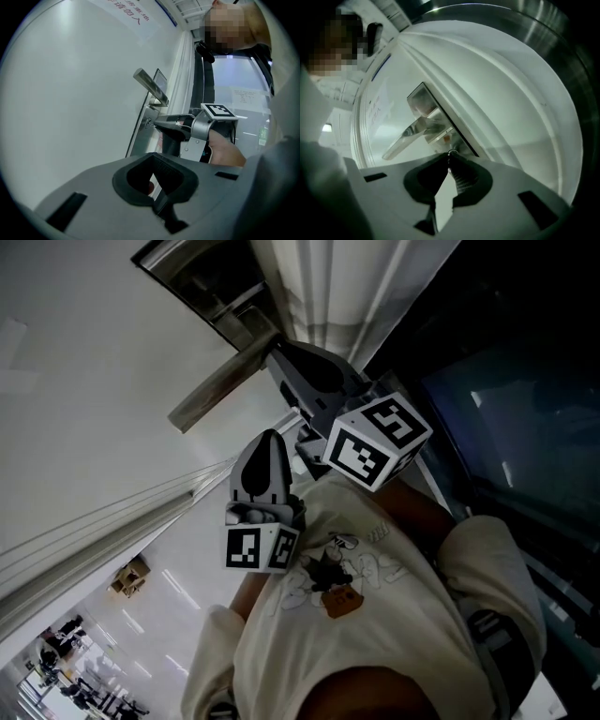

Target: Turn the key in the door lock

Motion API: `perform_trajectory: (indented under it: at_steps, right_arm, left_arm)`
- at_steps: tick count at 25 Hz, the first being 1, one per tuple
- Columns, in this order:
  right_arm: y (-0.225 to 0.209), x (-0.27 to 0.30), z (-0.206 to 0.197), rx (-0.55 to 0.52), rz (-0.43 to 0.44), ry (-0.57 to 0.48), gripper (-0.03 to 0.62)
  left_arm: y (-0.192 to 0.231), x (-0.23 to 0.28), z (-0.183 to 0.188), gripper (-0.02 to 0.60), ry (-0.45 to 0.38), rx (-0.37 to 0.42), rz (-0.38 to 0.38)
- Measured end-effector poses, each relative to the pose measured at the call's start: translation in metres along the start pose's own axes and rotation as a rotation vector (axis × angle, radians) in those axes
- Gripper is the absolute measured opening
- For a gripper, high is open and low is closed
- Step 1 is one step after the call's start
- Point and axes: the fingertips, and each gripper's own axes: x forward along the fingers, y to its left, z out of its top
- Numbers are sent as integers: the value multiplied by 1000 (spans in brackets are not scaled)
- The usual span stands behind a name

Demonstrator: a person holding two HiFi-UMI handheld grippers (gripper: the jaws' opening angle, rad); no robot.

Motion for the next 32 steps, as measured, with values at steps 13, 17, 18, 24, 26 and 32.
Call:
perform_trajectory:
  at_steps: [13,17,18,24,26,32]
  right_arm:
    - [-7,1,0,547,178,-22,28]
    - [-10,0,-3,663,199,-22,28]
    - [-10,0,-4,680,202,-22,28]
    - [-12,0,-6,787,217,-23,28]
    - [-12,0,-7,837,226,-24,26]
    - [-13,1,-10,968,255,-27,26]
  left_arm:
    - [-4,4,1,5,-2,16,1]
    - [-3,4,2,5,-4,19,7]
    - [-3,4,2,5,-4,19,8]
    - [-3,3,3,6,-3,16,8]
    - [-3,3,3,5,-3,16,8]
    - [-3,3,2,5,-3,16,8]
